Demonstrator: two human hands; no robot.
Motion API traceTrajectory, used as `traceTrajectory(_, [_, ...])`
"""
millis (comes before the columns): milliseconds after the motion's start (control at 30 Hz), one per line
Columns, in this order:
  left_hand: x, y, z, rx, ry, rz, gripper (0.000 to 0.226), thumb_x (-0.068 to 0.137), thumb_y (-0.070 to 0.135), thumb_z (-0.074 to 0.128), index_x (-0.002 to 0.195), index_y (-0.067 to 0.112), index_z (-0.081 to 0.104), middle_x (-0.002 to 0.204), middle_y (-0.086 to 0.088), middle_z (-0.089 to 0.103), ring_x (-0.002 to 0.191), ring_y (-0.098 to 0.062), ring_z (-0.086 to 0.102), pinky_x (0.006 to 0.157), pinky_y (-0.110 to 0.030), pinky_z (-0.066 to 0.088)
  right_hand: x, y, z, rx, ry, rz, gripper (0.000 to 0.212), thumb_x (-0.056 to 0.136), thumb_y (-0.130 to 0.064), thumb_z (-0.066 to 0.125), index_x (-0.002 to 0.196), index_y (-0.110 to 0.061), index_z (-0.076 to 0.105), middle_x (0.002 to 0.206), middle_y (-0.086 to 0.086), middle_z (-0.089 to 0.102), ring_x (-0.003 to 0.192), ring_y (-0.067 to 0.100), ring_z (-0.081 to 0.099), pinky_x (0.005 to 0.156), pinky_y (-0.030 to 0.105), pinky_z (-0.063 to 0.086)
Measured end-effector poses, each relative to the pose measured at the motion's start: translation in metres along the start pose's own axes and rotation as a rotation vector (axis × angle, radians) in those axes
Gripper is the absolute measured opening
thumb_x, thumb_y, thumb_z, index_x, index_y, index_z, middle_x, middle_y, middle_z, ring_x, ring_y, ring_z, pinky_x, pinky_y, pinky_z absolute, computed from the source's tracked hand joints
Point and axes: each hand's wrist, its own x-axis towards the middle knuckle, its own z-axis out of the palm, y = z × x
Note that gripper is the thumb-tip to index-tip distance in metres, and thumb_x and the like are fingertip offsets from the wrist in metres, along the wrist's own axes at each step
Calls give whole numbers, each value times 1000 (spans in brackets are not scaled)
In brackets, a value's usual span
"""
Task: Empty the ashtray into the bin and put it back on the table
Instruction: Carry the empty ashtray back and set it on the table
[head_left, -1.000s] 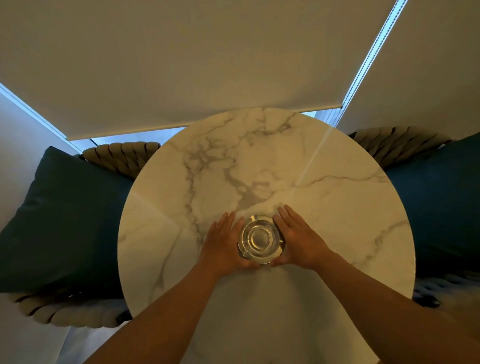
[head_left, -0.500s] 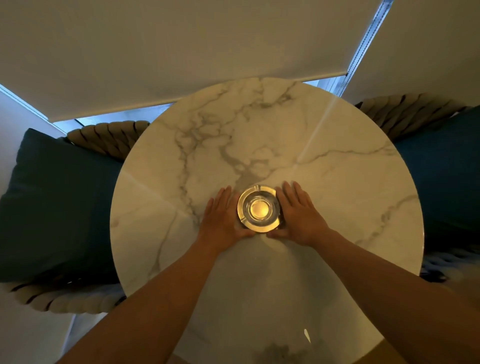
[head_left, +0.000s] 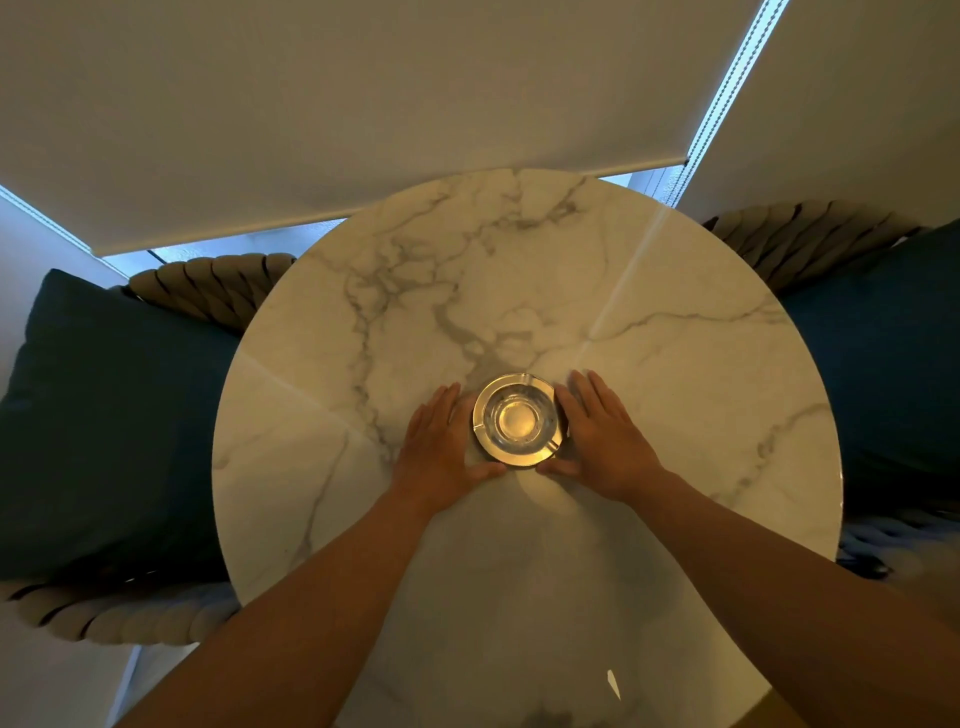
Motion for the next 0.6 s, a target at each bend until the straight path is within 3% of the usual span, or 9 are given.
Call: traceTrajectory(600, [5,-2,-6,-6,8,-12,102,71,66,73,152,18,34,163,-10,27,152,-27,21,122,-42,20,5,2,0,-26,3,1,103,76,-64,65,150,-7,21,160,19,14,149,37,4,123,45,13])
